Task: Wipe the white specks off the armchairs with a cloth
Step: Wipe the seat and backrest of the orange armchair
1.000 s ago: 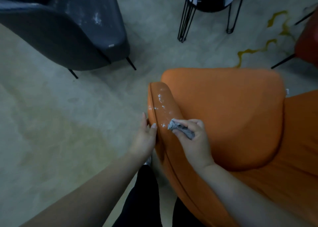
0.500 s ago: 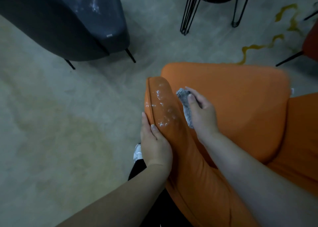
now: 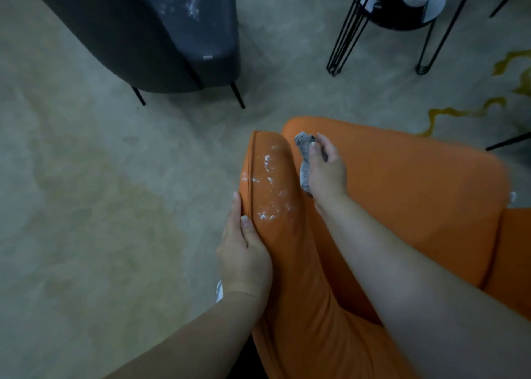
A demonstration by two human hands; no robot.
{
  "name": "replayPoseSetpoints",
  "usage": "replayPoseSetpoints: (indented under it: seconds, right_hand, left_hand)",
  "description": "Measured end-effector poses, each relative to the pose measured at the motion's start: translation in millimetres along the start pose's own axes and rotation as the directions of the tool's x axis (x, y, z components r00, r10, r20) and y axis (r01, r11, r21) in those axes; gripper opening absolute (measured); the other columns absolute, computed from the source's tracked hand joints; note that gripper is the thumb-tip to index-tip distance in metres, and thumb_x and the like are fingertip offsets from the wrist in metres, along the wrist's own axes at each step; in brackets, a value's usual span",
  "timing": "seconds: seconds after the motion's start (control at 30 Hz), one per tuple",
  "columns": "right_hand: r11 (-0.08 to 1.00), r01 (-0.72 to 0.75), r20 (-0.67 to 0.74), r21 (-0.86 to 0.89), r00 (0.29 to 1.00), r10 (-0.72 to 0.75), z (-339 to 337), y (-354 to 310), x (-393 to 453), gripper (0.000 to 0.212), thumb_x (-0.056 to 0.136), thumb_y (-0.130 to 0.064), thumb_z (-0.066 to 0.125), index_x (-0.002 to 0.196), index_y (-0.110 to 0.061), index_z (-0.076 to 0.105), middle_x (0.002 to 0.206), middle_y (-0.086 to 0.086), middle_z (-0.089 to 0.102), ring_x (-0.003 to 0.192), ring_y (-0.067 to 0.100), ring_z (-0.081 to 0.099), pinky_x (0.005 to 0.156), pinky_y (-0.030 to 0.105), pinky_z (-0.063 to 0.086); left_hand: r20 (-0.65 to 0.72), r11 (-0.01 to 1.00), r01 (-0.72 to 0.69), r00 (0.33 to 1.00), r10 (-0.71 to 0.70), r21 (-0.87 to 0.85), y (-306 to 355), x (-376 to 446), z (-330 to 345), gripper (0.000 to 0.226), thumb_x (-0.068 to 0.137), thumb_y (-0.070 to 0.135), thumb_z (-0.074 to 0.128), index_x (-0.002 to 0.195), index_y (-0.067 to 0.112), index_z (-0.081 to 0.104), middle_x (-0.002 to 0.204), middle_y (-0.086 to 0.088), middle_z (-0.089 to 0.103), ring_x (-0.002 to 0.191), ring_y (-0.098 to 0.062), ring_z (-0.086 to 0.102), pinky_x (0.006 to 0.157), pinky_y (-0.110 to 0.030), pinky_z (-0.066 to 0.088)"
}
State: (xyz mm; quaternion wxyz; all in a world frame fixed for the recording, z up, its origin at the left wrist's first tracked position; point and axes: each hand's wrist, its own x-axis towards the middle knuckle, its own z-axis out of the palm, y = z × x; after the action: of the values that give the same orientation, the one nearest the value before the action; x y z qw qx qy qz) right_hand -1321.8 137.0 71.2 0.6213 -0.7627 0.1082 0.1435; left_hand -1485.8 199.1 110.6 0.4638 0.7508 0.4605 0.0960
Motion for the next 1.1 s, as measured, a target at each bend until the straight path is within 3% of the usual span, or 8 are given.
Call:
replayPoseSetpoints:
  seconds: [0.2, 0.37, 0.5, 0.63, 0.83, 0.9, 1.0, 1.1]
  right_hand:
    - [0.984, 0.104, 0.178, -0.142, 0.981, -0.078, 22, -5, 9, 0.04, 0.099, -0.024, 0.046, 0.139, -0.025, 0.046, 0.132, 0.0, 0.042, 0.096, -0.01, 0.049, 0.088, 0.002, 0.033]
    - [0.963, 0.226, 0.245, -0.145, 0.951, -0.186, 1, 9, -32, 0.039, 0.096, -0.012, 0.049, 0.131, -0.03, 0.054, 0.112, -0.01, 0.042, 0.096, -0.019, 0.046, 0.089, -0.003, 0.03]
    - [0.962, 0.204, 0.19, -0.183, 0.967, -0.169, 13, -13, -17, 0.037, 0.098, -0.01, 0.047, 0.132, -0.02, 0.054, 0.121, 0.003, 0.041, 0.089, -0.022, 0.045, 0.082, -0.008, 0.029]
    - [0.95, 0.226, 0.226, -0.215, 0.958, -0.177, 28, -30, -8, 0.037, 0.099, -0.012, 0.044, 0.135, -0.018, 0.052, 0.129, 0.009, 0.038, 0.096, -0.005, 0.045, 0.08, -0.011, 0.024]
    - [0.913, 0.389, 0.426, -0.123, 0.852, -0.305, -11, -15, -73, 0.043, 0.093, 0.005, 0.049, 0.118, -0.028, 0.058, 0.114, 0.012, 0.043, 0.09, 0.01, 0.051, 0.09, 0.005, 0.037]
    - [0.914, 0.369, 0.38, -0.166, 0.88, -0.286, -12, -13, -75, 0.043, 0.093, 0.004, 0.05, 0.119, -0.028, 0.059, 0.112, 0.007, 0.043, 0.1, 0.009, 0.051, 0.096, 0.008, 0.035]
    - [0.94, 0.28, 0.259, -0.195, 0.939, -0.226, 10, -27, -50, 0.038, 0.095, -0.002, 0.048, 0.128, -0.019, 0.057, 0.116, 0.006, 0.041, 0.099, 0.003, 0.048, 0.09, -0.001, 0.03]
    - [0.932, 0.294, 0.272, -0.212, 0.934, -0.232, 24, -37, -37, 0.037, 0.097, -0.004, 0.046, 0.13, -0.016, 0.057, 0.114, 0.005, 0.039, 0.098, 0.001, 0.047, 0.087, -0.003, 0.028]
  left_hand:
    - [-0.008, 1.0, -0.021, 1.0, 0.021, 0.013, -2, 1, 3, 0.043, 0.102, 0.024, 0.036, 0.143, 0.037, 0.04, 0.142, 0.004, 0.051, 0.127, -0.017, 0.049, 0.097, -0.014, 0.031]
    - [0.001, 0.999, -0.03, 1.0, 0.03, 0.03, -1, 0, 3, 0.044, 0.102, 0.025, 0.037, 0.143, 0.039, 0.039, 0.142, 0.005, 0.051, 0.127, -0.017, 0.05, 0.097, -0.017, 0.032]
    - [0.017, 0.999, -0.029, 0.999, 0.029, 0.041, -1, 2, 2, 0.044, 0.101, 0.025, 0.036, 0.143, 0.041, 0.037, 0.139, 0.002, 0.054, 0.123, -0.021, 0.053, 0.1, -0.026, 0.038]
    - [0.012, 0.999, -0.039, 0.999, 0.039, 0.02, -1, 3, 1, 0.044, 0.101, 0.023, 0.038, 0.143, 0.038, 0.039, 0.142, 0.006, 0.051, 0.127, -0.017, 0.05, 0.096, -0.012, 0.029]
    - [0.008, 0.999, -0.046, 0.999, 0.046, 0.015, -4, 3, 3, 0.044, 0.101, 0.02, 0.038, 0.144, 0.031, 0.04, 0.144, 0.006, 0.047, 0.128, -0.015, 0.046, 0.088, 0.002, 0.02]
    - [0.007, 0.999, -0.048, 0.999, 0.048, 0.008, -3, 3, 3, 0.044, 0.102, 0.021, 0.038, 0.144, 0.031, 0.039, 0.144, 0.007, 0.047, 0.129, -0.012, 0.044, 0.087, 0.005, 0.018]
    - [0.008, 0.999, -0.054, 0.999, 0.053, 0.011, -3, 2, 3, 0.044, 0.101, 0.021, 0.038, 0.144, 0.031, 0.039, 0.144, 0.007, 0.047, 0.13, -0.013, 0.044, 0.091, -0.003, 0.021]
    - [0.01, 0.999, -0.048, 0.999, 0.048, 0.013, -3, 3, 3, 0.044, 0.101, 0.021, 0.038, 0.144, 0.033, 0.039, 0.144, 0.007, 0.047, 0.13, -0.012, 0.044, 0.09, -0.002, 0.02]
